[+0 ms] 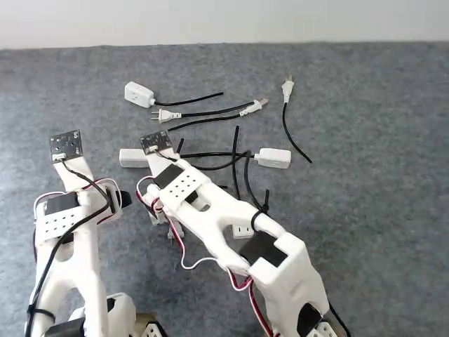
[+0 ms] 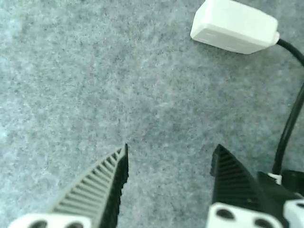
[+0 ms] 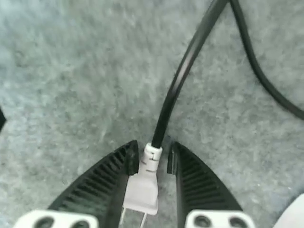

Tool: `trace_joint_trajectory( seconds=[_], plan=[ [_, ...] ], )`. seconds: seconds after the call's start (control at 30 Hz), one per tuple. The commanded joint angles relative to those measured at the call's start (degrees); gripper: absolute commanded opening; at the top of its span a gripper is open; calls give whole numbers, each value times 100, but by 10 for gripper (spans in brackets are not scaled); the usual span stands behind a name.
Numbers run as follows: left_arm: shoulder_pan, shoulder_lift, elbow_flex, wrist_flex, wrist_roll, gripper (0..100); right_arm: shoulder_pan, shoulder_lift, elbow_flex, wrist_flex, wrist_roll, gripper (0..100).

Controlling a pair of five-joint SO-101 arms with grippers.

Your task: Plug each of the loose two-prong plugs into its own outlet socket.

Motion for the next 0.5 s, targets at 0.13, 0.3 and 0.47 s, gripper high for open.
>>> trace_joint_trajectory(
  seconds=[0.13,0.3,0.47],
  plan=[
    [26,0,-48,-79,-26,265,-48,40,-413,48,-62,102],
    [26,0,-48,-79,-26,265,22,75,-413,127,-62,94],
    [26,0,-48,-70,-26,265,224,92,-378,136,-44,17]
  ],
)
